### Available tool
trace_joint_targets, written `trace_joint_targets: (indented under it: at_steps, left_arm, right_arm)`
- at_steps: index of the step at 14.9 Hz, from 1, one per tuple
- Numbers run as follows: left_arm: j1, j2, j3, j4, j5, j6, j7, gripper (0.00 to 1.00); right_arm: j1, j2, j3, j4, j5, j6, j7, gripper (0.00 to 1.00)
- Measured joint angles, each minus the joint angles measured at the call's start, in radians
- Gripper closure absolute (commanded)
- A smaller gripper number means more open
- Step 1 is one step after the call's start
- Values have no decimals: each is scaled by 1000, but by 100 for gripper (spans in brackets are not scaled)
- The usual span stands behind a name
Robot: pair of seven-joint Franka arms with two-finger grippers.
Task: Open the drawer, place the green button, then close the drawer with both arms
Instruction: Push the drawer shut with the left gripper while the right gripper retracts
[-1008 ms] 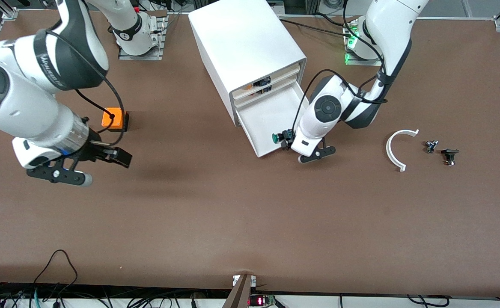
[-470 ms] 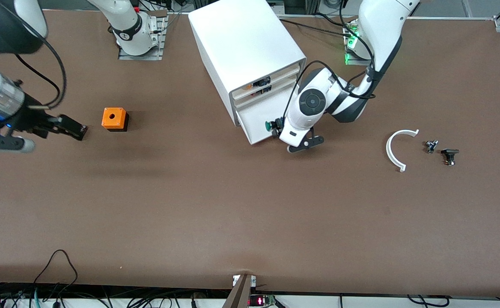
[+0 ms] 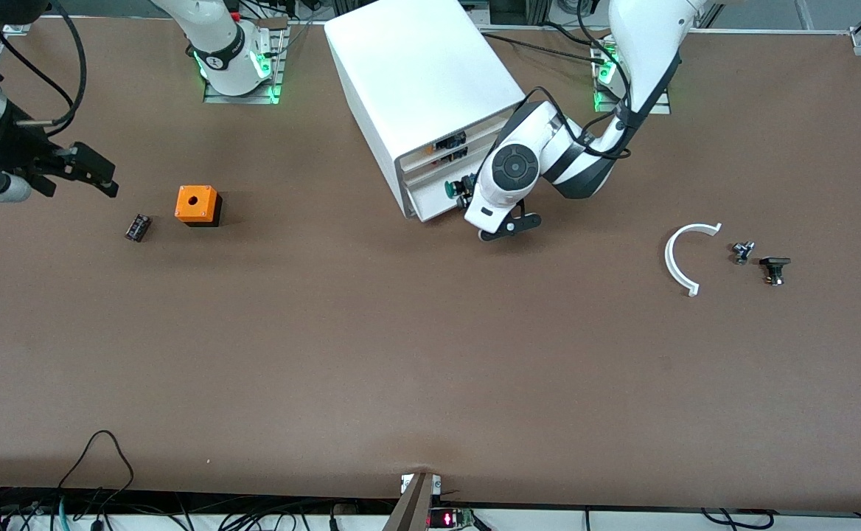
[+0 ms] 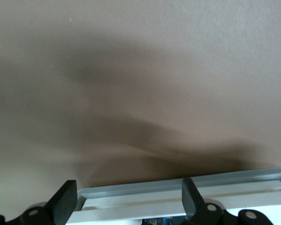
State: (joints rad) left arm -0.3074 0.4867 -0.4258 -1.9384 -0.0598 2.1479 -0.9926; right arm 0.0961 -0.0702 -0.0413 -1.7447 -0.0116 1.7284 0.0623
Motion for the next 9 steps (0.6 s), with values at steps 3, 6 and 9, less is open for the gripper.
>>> trace_joint_targets:
  at_steps: [3,6,9]
  left_arm:
    - [-2,6,-13,-3,-9,-8,0,1]
    - [-3,10,-24,-5,-49,-11,0,1]
    - [-5,11,-35,-6,-65,-32,0,1]
  right_arm:
    - [0,-56,6,-60,-25,20,0,0]
    - [0,-67,21,-68,-29,22,0,0]
    - [-23,-67,41,-67,-32,28,0,0]
